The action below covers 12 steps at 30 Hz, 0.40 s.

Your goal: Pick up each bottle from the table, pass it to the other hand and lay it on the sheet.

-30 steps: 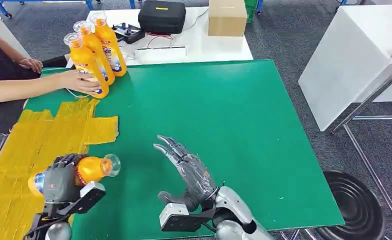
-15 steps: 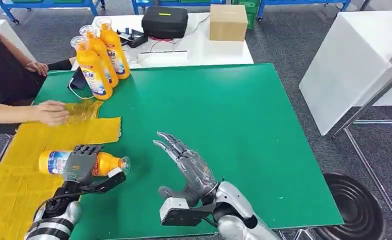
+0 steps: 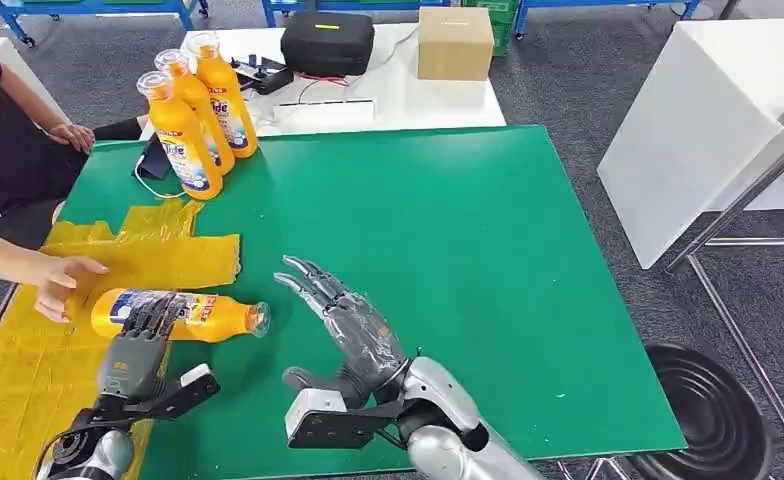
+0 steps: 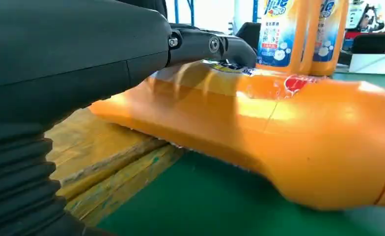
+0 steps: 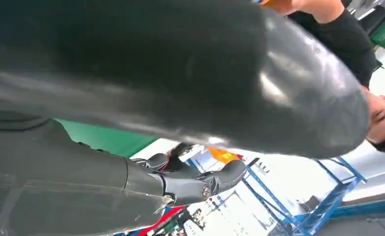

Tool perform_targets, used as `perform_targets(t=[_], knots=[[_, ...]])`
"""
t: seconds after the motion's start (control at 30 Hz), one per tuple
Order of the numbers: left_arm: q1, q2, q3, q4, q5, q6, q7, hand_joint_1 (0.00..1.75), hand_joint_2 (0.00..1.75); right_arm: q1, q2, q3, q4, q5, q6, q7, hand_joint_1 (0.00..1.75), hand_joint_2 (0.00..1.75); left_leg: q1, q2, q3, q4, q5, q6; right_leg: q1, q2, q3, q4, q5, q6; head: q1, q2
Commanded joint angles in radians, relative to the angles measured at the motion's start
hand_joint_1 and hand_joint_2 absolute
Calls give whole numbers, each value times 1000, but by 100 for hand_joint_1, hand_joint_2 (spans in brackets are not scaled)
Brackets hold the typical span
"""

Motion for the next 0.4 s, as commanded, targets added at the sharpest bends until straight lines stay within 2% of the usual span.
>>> perform_targets(t=[0.03, 0.1, 0.17, 0.3, 0.33, 0.4], knots=[[112, -148, 170, -317, 539, -77, -317, 0, 0, -35, 7, 41, 109, 3, -31, -8, 0, 0, 1, 3, -2, 1, -1, 0, 1, 3, -2, -1, 1, 0, 0, 0], [155, -178, 173, -460, 653, -159, -340, 0, 0, -9, -1, 31, 98, 18, -46, -13, 0, 0, 1, 2, -5, 1, -1, 0, 1, 2, -6, -1, 1, 1, 0, 0], [199, -222, 164, -577, 726, -201, -340, 0, 0, 43, -43, 12, 51, 41, -59, -18, 0, 0, 2, 1, -9, 3, -1, 0, 2, 1, -9, -1, 0, 1, 1, 0], [204, -232, 163, -581, 718, -202, -340, 0, 0, 53, -53, 5, 39, 45, -59, -25, 0, 0, 0, 2, -8, 1, -2, 1, 1, 2, -9, -1, 0, 1, 0, 0], [215, -220, 111, -630, 810, -218, -340, 0, 0, 72, -68, -8, 22, 53, -60, -25, 0, 0, 0, 2, -9, 1, -2, 1, 0, 2, -10, -1, 0, 1, 0, 0], [221, -261, 66, -669, 848, -260, -340, 0, 0, 143, -125, -48, -38, 72, -67, -39, 0, 0, 0, 0, -11, 2, -2, 1, 0, 1, -12, -1, 0, 1, 0, 0]])
